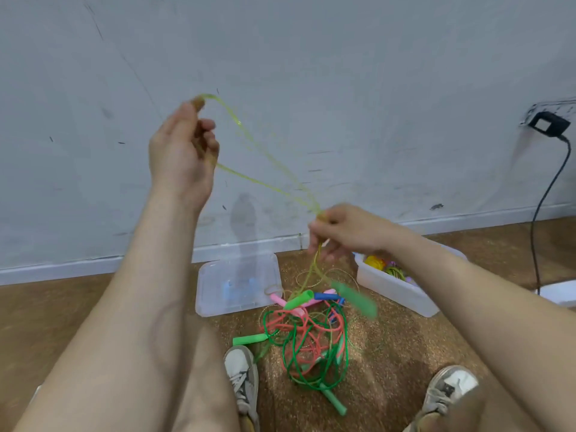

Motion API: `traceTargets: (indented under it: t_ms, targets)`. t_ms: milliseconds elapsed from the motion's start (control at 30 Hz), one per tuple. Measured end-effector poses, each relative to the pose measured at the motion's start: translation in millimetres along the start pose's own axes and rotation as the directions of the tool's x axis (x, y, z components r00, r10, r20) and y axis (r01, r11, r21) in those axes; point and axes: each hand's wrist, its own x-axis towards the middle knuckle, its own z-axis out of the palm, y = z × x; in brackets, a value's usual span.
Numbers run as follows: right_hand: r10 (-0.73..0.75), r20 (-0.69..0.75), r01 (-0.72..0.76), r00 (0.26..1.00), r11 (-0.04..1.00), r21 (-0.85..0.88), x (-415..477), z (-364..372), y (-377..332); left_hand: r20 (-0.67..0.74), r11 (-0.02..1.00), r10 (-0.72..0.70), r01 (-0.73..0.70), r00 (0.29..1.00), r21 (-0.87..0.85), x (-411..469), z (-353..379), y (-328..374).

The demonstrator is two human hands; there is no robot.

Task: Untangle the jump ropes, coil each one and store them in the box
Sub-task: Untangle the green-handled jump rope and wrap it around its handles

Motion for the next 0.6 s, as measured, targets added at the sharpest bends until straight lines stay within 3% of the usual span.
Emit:
traceTargets:
  t_ms: [67, 167, 233, 300, 333, 367, 400, 433, 500, 533, 567, 600]
  targets:
    - [-0.030, -0.128, 0.072, 0.991, 0.936, 0.343, -5.7, -13.8, -10.8, -0.006, 0.965, -0.102, 0.100, 0.995, 0.242, -1.1, -2.4, -16.7]
    - [-0.045, -0.292, 0.248, 0.955, 0.659, 0.710, -14.1, -30.3, -29.8, 0.138, 0.758, -0.438, 0.282, 0.888, 0.588, -22.4, 12.8, -54.6]
    - [-0.036, -0.375, 0.340, 0.926, 0.510, 0.790, -18.3, -40.9, -36.7, 0.287, 0.584, -0.657, 0.231, 0.697, 0.778, -41.7, 21.3, -77.0]
    - [-0.034, -0.437, 0.412, 0.899, 0.408, 0.815, -22.6, -50.2, -38.0, 0.378, 0.443, -0.815, 0.052, 0.439, 0.895, -54.7, 23.6, -91.7]
    - [-0.025, -0.472, 0.447, 0.881, 0.371, 0.814, -24.0, -55.0, -37.0, 0.389, 0.397, -0.855, -0.051, 0.342, 0.917, -57.4, 22.1, -96.0]
    - [-0.007, -0.504, 0.477, 0.864, 0.335, 0.813, -26.0, -60.0, -35.5, 0.373, 0.337, -0.877, -0.164, 0.305, 0.927, -56.6, 17.5, -98.6]
    - [0.018, -0.532, 0.503, 0.847, 0.298, 0.811, -27.4, -65.8, -33.3, 0.354, 0.267, -0.881, -0.286, 0.315, 0.920, -54.2, 12.8, -100.0]
    - [0.043, -0.550, 0.523, 0.834, 0.257, 0.812, -29.4, -72.0, -31.0, 0.320, 0.146, -0.865, -0.417, 0.385, 0.897, -48.9, 7.2, -101.6]
    - [0.077, -0.555, 0.533, 0.829, 0.193, 0.824, -33.0, -84.6, -24.7, 0.286, -0.105, -0.737, -0.521, 0.613, 0.847, -39.1, 1.3, -102.8]
    - [0.090, -0.539, 0.512, 0.838, 0.214, 0.832, -34.9, -89.1, -21.9, 0.324, -0.076, -0.625, -0.469, 0.710, 0.880, -36.6, 2.1, -102.2]
    - [0.095, -0.515, 0.470, 0.852, 0.295, 0.832, -36.6, -91.5, -19.5, 0.345, 0.089, -0.507, -0.350, 0.790, 0.932, -37.6, 8.1, -99.3]
    - [0.079, -0.489, 0.412, 0.869, 0.434, 0.801, -37.0, -92.1, -16.3, 0.353, 0.324, -0.382, -0.234, 0.854, 0.917, -39.4, 17.1, -94.2]
